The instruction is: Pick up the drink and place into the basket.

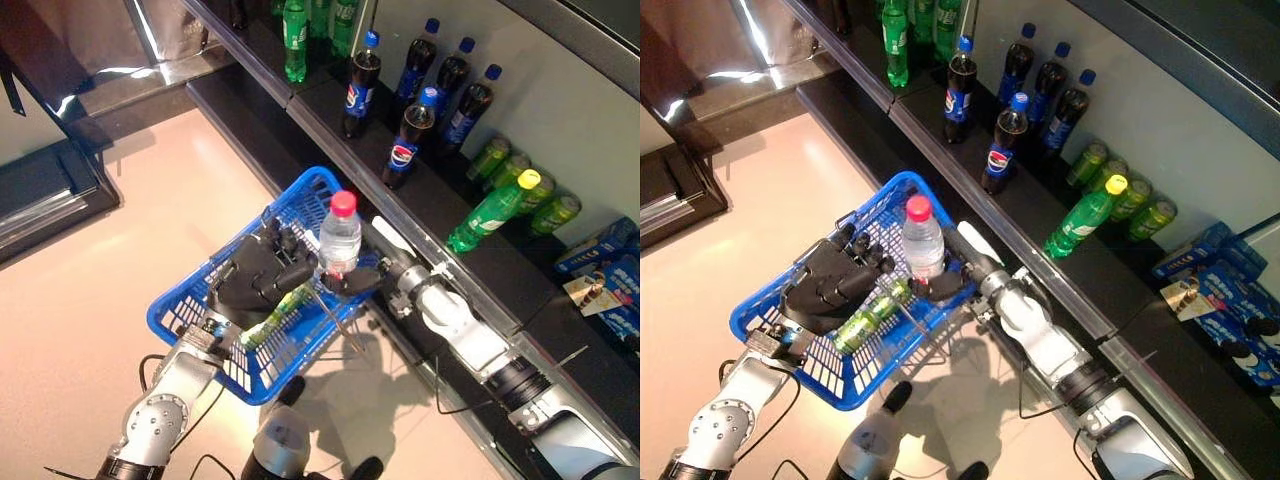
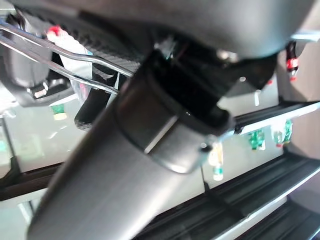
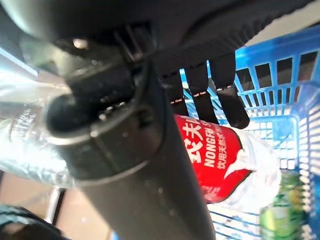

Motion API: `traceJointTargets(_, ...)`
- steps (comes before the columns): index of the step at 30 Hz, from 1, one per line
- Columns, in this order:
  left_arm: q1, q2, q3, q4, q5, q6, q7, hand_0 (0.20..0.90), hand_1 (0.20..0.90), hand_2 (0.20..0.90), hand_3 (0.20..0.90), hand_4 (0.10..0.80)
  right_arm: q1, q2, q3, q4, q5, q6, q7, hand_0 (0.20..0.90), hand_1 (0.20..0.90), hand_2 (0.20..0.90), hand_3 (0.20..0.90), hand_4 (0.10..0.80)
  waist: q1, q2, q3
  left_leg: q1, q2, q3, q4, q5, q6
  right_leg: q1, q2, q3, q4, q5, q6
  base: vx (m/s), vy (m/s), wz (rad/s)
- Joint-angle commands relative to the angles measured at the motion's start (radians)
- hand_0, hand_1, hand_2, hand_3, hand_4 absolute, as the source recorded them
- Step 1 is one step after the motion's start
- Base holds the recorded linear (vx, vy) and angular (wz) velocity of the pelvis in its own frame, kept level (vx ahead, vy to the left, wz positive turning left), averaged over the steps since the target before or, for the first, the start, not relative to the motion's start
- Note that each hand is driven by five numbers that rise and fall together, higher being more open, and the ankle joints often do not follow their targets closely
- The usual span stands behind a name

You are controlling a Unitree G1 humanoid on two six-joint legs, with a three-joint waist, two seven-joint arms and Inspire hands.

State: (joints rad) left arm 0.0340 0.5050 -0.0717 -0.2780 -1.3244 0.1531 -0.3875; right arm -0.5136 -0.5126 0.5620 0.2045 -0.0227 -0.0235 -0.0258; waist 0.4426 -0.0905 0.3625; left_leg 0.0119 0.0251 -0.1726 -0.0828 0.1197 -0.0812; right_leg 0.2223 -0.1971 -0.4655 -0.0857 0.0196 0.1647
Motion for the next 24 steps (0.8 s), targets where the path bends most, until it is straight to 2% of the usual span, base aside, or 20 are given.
traceJointTargets(1, -0.191, -0.053, -0.057, -0.295, -0.164, -0.105, -0.25, 0.3, 0.3, 0.3, 0.2, 0.1, -0.144, -0.002, 0.058, -0.058, -0.034, -0.13, -0.101, 0.3, 0.3, 0.3, 0.2, 0.1, -0.008, -0.012, -0.29, 0.034, 0.003, 0.068, -0.004, -0.083, 0.006, -0.033, 0.007, -0.007, 0.036, 0.009, -0.01, 0.0, 0.0, 0.0)
traceJointTargets(8, -0.201, -0.037, -0.06, -0.315, -0.188, -0.107, -0.292, 0.3, 0.3, 0.3, 0.2, 0.1, -0.17, -0.037, 0.084, -0.02, -0.128, -0.121, -0.118, 0.3, 0.3, 0.3, 0.2, 0.1, -0.002, -0.015, -0.297, 0.028, 0.001, 0.062, -0.004, -0.08, 0.004, -0.033, 0.007, -0.009, 0.034, 0.01, -0.008, 0.0, 0.0, 0.0)
traceJointTargets(24, -0.24, -0.03, -0.141, -0.321, -0.154, -0.115, -0.358, 0.3, 0.3, 0.3, 0.2, 0.1, -0.263, -0.083, 0.161, 0.04, -0.288, -0.107, -0.143, 0.3, 0.3, 0.3, 0.2, 0.1, 0.0, -0.02, -0.302, 0.024, -0.002, 0.051, -0.004, -0.077, 0.002, -0.032, 0.008, -0.014, 0.033, 0.013, -0.006, 0.0, 0.0, 0.0)
